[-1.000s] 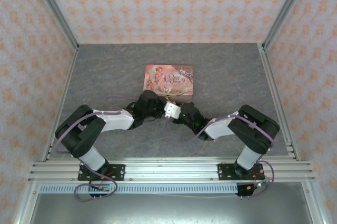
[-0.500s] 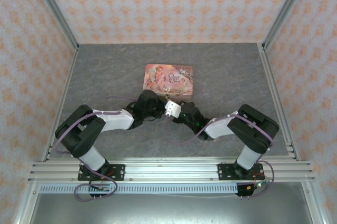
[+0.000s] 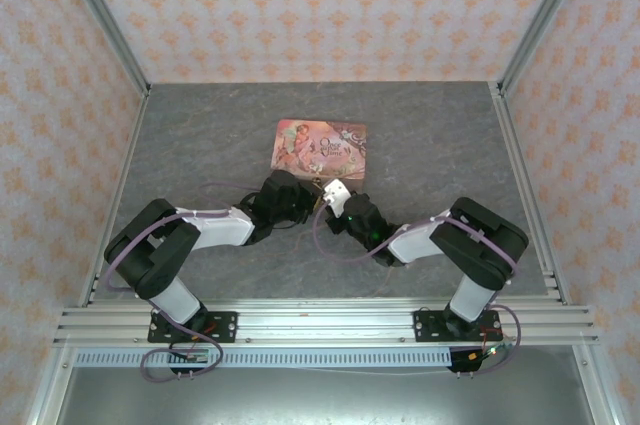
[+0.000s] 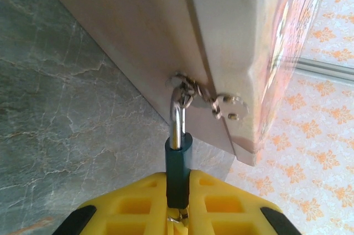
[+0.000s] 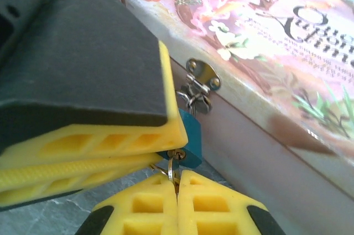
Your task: Unlock the padlock with the key
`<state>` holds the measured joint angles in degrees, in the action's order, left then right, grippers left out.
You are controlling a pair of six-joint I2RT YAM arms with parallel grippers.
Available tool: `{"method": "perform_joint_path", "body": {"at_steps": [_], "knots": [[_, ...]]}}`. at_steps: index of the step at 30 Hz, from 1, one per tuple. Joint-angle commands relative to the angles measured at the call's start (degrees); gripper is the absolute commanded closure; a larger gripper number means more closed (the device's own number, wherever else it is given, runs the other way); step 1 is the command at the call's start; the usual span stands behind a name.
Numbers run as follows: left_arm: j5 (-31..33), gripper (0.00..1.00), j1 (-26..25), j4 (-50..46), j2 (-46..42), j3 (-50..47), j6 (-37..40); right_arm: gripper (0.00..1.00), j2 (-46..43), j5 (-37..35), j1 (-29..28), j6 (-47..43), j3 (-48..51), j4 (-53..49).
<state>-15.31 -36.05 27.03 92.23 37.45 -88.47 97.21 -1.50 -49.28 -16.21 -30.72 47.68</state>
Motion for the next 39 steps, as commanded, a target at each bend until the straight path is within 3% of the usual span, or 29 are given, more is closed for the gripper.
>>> {"method": "perform_joint_path", "body": {"at_steps": [1, 12, 16, 25, 29, 39], "knots": [[-0.2, 0.86, -0.3, -0.9, 0.1, 0.1, -0.1, 1.0, 1.2, 1.0, 0.3, 9.2, -0.4, 9.1], [0.2, 0.85, -0.2, -0.6, -0.1, -0.8, -0.1, 1.0, 2.8, 7.3, 2.8, 16.2, -0.2, 11.9], [0.1, 0.74, 0.4, -2.0, -1.0, -0.4, 1.5, 1.0, 3.0, 8.3, 2.9, 17.1, -1.3, 8.1], [0.6, 0.62, 2.8, -5.9, -5.4, -2.9, 4.0, 1.0, 4.8, 11.2, 3.0, 23.7, -0.7, 9.4], [0.7, 0.47, 4.3, -10.9, -10.2, -3.5, 7.3, 1.0, 4.9, 12.9, 3.0, 28.2, -0.4, 10.8], [-1.9, 0.24, 15.7, -27.5, -23.8, -1.6, 19.8, 1.0, 6.0, 12.4, 3.1, 52.5, 1.0, 16.8]]}}
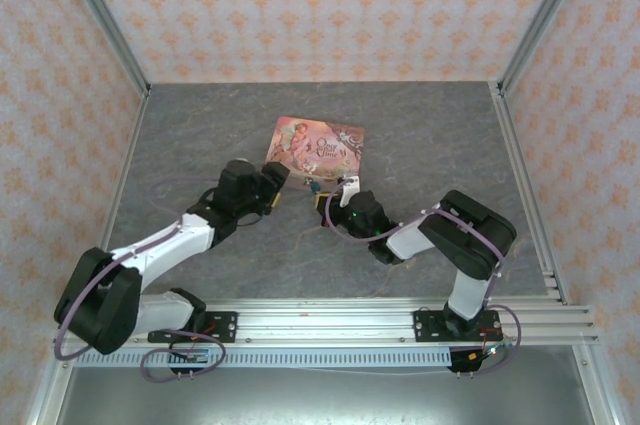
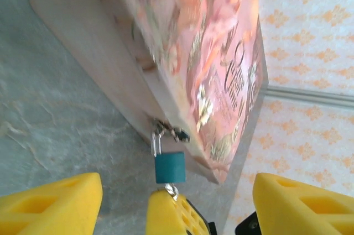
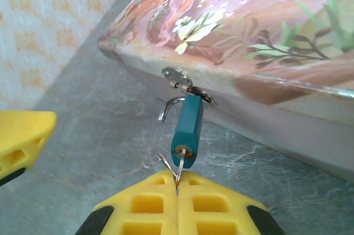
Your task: Unlock the padlock with the key
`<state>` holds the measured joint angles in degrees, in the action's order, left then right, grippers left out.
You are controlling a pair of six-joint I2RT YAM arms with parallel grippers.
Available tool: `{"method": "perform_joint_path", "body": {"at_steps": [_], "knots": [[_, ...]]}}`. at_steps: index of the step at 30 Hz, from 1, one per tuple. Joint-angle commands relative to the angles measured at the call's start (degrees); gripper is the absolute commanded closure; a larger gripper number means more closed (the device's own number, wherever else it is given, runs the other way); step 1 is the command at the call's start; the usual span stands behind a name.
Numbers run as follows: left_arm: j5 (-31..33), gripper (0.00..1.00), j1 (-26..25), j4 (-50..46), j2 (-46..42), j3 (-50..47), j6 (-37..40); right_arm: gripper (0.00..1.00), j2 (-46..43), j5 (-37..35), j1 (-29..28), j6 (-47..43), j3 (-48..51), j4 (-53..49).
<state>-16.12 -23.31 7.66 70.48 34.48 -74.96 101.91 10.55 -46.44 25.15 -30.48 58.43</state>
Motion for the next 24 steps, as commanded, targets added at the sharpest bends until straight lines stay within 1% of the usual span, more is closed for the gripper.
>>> {"method": "perform_joint_path", "body": {"at_steps": [1, 3, 5, 9, 11, 13, 15, 18, 20, 24], "knots": [[-1.4, 0.23, 4.3, -9.7, -2.6, 2.1, 7.8, 1.0, 1.5, 0.4, 0.3, 13.2, 0.9, 6.9], [-2.8, 0.2, 7.8, -12.5, -2.6, 4.0, 11.3, 1.0, 2.4, 0.2, 0.3, 17.9, 1.1, 8.2], [-5.4, 0.16, 11.0, -13.0, -0.9, 5.8, 14.5, 1.0, 3.2, 0.3, 0.3, 22.0, 1.2, 9.4], [-12.6, 0.12, 15.7, -14.4, 7.0, 12.2, 21.1, 1.0, 4.9, 1.6, 0.3, 28.9, 0.9, 10.7], [-14.7, 0.12, 16.3, -13.6, 11.1, 14.9, 23.2, 1.0, 4.8, 1.2, 0.3, 29.9, 1.2, 11.1], [-15.1, 0.12, 16.7, -12.9, 14.4, 17.3, 24.3, 1.0, 3.9, 0.3, 0.3, 29.3, 1.7, 10.7], [-15.7, 0.12, 17.0, -12.9, 18.0, 20.4, 26.4, 1.0, 2.5, -0.3, 0.4, 28.0, 1.7, 8.0], [-18.6, 0.13, 17.0, -12.4, 23.5, 25.0, 28.7, 1.0, 0.6, -0.5, 0.4, 26.3, 1.7, 4.4], [-21.5, 0.15, 16.9, -9.5, 26.1, 26.2, 28.6, 0.93, -0.5, -1.2, 0.5, 25.6, 2.3, 3.3], [-22.8, 0.19, 16.7, -11.3, 29.4, 29.0, 31.6, 0.77, -3.6, -2.7, 1.1, 24.2, 3.8, -0.4]]}}
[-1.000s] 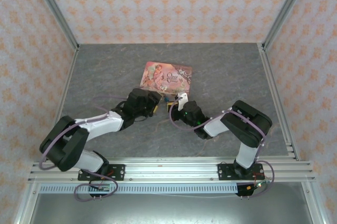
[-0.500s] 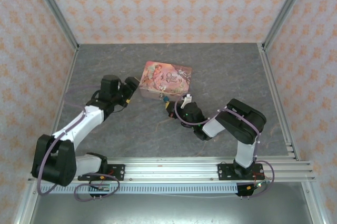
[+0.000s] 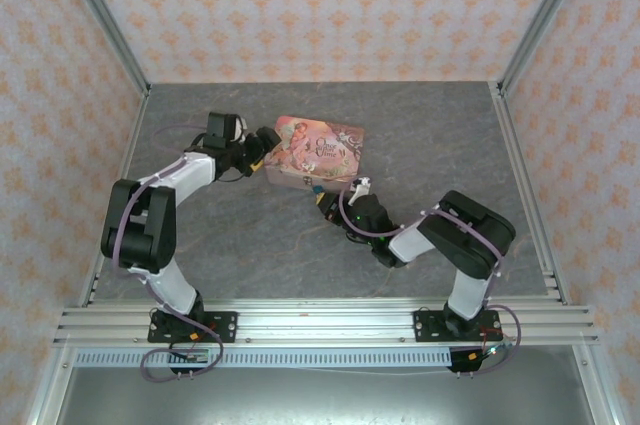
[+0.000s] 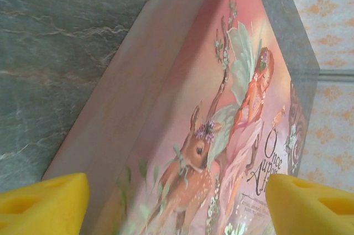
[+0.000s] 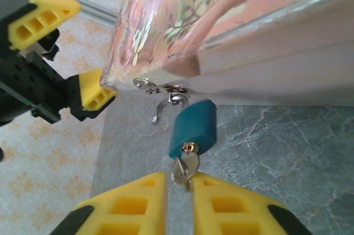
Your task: Unlock the padlock with the key
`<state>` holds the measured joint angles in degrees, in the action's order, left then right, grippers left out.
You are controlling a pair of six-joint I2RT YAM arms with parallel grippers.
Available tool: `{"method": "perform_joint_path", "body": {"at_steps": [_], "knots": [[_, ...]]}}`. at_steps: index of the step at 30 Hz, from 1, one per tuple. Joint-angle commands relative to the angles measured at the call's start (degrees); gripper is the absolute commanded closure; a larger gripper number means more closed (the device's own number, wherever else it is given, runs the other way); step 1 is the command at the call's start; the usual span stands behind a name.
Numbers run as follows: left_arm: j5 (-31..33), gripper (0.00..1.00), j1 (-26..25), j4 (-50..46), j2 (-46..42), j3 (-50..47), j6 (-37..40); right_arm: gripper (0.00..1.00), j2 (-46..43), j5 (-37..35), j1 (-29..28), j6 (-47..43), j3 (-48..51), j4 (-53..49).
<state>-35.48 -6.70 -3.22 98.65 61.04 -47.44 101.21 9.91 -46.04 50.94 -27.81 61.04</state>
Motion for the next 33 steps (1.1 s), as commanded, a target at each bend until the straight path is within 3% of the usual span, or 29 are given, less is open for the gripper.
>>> {"method": "perform_joint_path", "body": {"at_steps": [1, 7, 10, 20, 26, 33], "knots": [[-4.1, 0.22, -0.1, -0.8, 1.7, 2.8, 4.7, 0.74, -3.8, -1.9, 0.9, -2.2, 1.2, -4.5], [-4.3, 0.35, -1.7, -2.1, 2.8, 0.9, 6.7, 0.53, -8.1, 3.7, 5.4, -6.6, 1.4, -10.7], [-3.9, 0.4, -2.1, -1.7, 2.2, -1.3, 6.6, 0.48, -9.1, 7.6, 8.5, -8.7, 1.3, -11.7], [-2.1, 0.42, -4.6, 0.6, -1.8, -10.7, 4.8, 0.42, -7.1, 18.8, 20.4, -18.9, -5.5, -14.8], [-0.6, 0.42, -6.4, 5.8, -5.1, -18.0, 0.1, 0.4, -2.2, 24.7, 23.6, -21.6, -8.4, -5.9], [1.8, 0.42, -6.7, 5.3, -8.4, -19.8, -1.3, 0.32, -4.1, 27.6, 23.8, -22.4, -0.8, 2.6]]}}
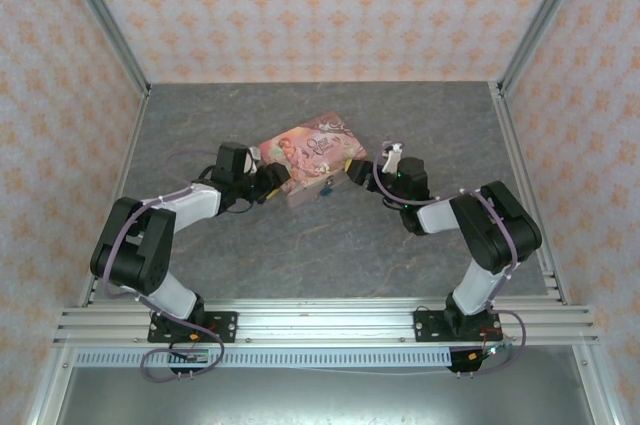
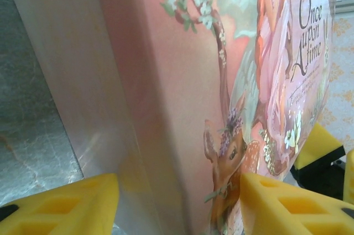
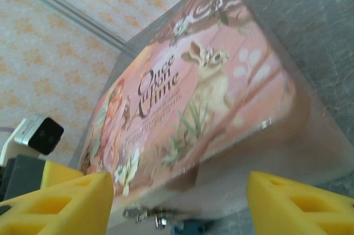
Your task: Unlock the padlock with the key
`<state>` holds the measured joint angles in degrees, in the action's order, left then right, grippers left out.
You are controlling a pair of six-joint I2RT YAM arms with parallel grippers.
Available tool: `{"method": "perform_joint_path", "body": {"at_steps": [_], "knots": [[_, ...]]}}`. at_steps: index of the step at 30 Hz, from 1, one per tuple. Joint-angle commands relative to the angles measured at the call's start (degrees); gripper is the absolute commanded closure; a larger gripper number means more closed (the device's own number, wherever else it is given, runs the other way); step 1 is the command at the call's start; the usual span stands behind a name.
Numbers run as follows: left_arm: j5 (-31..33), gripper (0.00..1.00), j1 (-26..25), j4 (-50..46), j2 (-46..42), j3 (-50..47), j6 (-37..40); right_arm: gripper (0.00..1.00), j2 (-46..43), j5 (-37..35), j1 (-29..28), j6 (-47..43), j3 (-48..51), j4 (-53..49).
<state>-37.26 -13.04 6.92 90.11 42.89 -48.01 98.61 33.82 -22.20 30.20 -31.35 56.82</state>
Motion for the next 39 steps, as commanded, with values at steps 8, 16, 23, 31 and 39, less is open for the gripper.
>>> {"method": "perform_joint_path", "body": {"at_steps": [8, 16, 23, 31, 39], "knots": [[3.9, 0.42, -0.5, -5.7, 0.7, -0.3, -0.5, 0.1, 1.6, 6.8, -4.4, -3.7, 3.4, 8.1], [3.9, 0.42, -0.4, -5.3, 1.3, 0.0, -0.9, 0.13, 8.1, 7.5, -6.3, -2.0, -0.3, 11.6], [4.0, 0.42, -0.4, -4.7, 1.5, -0.4, -1.5, 0.14, 12.7, 10.5, -6.8, -0.8, -3.5, 14.5], [3.9, 0.43, -0.5, -4.5, 1.3, -0.7, -1.9, 0.2, 15.7, 13.6, -6.9, 0.2, -6.2, 16.6], [4.0, 0.43, -0.4, -4.7, 1.2, -0.7, -2.1, 0.29, 14.6, 14.3, -6.9, -0.5, -4.0, 17.5]]}}
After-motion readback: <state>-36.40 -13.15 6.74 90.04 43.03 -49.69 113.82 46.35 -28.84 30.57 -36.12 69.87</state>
